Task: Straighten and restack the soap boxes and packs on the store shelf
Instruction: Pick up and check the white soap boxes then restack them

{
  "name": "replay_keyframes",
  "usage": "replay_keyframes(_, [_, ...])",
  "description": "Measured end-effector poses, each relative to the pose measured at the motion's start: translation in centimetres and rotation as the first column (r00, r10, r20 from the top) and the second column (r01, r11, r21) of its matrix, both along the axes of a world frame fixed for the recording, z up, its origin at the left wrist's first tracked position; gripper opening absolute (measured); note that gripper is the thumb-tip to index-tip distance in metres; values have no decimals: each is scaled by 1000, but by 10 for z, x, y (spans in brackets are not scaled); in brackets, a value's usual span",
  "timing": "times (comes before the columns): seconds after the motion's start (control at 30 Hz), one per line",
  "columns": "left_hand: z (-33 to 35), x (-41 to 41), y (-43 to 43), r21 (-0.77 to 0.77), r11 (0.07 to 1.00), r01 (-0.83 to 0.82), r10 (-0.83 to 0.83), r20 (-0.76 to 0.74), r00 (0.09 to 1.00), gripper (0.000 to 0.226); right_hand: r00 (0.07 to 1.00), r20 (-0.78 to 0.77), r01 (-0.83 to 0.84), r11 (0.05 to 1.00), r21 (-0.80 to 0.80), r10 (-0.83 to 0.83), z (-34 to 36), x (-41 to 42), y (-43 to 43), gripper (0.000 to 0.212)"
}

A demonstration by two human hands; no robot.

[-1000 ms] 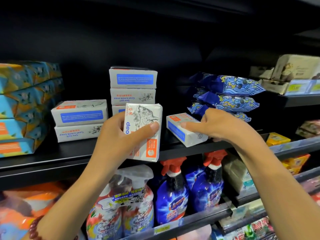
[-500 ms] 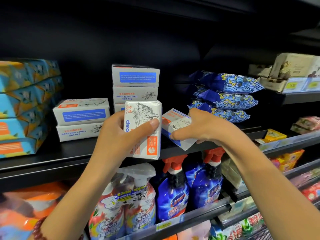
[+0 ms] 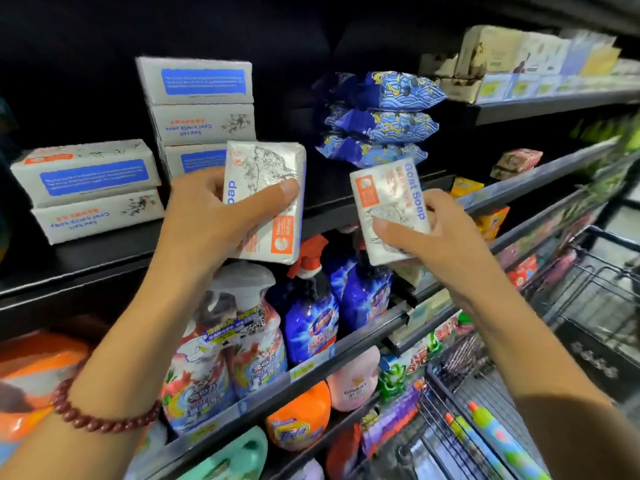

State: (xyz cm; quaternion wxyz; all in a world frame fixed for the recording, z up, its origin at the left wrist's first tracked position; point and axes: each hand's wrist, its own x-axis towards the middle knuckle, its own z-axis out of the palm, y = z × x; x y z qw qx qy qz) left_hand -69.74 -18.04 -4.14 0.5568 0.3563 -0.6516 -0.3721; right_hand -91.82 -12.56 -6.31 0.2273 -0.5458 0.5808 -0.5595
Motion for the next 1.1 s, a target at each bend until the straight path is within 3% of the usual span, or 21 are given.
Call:
replay_keyframes(0.13, [-23, -30, 20, 126, 945, 301, -299, -30, 954, 20, 973, 99, 210, 978, -18, -207, -31, -11, 57, 41])
replay_keyframes(0.27, [-79, -60, 47, 277, 849, 450, -468, -3, 884, 20, 883, 250, 404, 914, 29, -398, -75, -7, 123, 32])
replay_keyframes(0.4, [-137, -75, 83, 447, 692, 567, -624, -25, 781, 34, 781, 179, 578, 801, 156, -598, -127, 11, 195, 26])
replay_keyframes(0.5, [-175, -86, 112, 556, 575, 600, -721, -2, 693, 41, 653, 226, 675, 690, 259, -723, -166, 27, 248, 31])
replay_keyframes(0.6, [-204, -95, 146, 646, 481, 593, -764, -22, 644, 20, 508, 261, 749, 571, 337, -821, -198, 47, 300, 29])
replay_keyframes(0.77, [-238, -101, 214, 739, 251, 625, -875, -103, 473, 12, 247, 311, 805, 373, 461, -918, -240, 77, 377, 26])
replay_keyframes(0.87, [-260, -115, 258, 760, 311, 570, -890, 22, 456, 14, 137, 333, 809, 299, 505, -933, -257, 91, 418, 26])
replay_keyframes(0.97, [-272, -130, 306, 754, 301, 583, -921, 72, 383, 30, 49, 374, 830, 246, 500, -926, -269, 97, 461, 24])
replay_keyframes(1.1, [-282, -154, 362, 746, 249, 618, -958, 96, 271, 3, -52, 395, 829, 181, 529, -917, -282, 97, 522, 24])
